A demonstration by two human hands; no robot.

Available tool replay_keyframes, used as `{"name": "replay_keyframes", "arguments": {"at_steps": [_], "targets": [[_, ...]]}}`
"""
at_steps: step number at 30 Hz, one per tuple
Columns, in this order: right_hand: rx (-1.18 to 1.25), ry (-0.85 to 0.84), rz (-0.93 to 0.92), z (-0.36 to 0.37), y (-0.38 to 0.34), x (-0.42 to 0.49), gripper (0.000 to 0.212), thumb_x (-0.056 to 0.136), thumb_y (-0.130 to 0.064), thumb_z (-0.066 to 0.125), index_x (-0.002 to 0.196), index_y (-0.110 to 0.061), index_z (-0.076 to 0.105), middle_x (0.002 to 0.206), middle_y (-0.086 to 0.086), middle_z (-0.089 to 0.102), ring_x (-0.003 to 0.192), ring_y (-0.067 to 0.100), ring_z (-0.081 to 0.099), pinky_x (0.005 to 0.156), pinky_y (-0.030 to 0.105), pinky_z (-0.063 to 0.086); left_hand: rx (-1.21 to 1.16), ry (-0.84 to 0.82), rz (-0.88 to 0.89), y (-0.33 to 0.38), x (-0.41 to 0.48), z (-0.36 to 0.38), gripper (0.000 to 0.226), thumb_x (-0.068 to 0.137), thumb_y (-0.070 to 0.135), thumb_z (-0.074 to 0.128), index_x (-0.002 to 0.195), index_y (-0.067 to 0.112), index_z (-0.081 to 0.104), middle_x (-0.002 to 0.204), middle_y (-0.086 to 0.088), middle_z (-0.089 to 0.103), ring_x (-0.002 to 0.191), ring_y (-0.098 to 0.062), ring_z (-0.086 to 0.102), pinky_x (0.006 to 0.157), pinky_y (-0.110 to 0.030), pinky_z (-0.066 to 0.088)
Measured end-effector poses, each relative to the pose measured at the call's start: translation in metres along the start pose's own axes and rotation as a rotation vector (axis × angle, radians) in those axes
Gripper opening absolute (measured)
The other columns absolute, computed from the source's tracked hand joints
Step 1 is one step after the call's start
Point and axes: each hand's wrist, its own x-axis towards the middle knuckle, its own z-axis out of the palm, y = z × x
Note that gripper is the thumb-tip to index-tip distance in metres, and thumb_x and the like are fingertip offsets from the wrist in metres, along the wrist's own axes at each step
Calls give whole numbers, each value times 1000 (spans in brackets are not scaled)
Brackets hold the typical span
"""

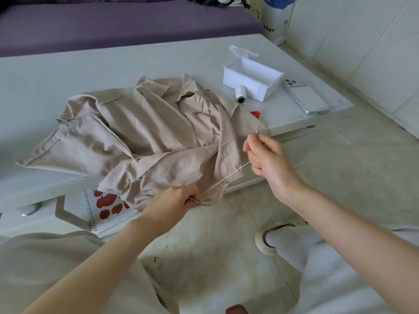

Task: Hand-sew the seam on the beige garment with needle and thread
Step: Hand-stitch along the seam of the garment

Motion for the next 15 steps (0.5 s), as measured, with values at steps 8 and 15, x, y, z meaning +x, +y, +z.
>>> {"name": "replay_keyframes", "arguments": {"at_steps": [8,15], "targets": [[-153,165,-118,-18,10,7,35,100,-20,44,66,-16,51,43,-16,33,41,1,30,43,10,26,-24,12,21,0,3,2,4,92,24,60,89,21,61,85,10,66,77,-16,59,70,-38,49],[-605,-27,-128,-13,16,4,33,100,-13,37,86,-7,66,86,-9,67,80,3,59,67,12,38,-158,85,9,1,2,0,7,93,21,58,90,25,63,69,16,60,65,-6,54,59,-27,43]]}}
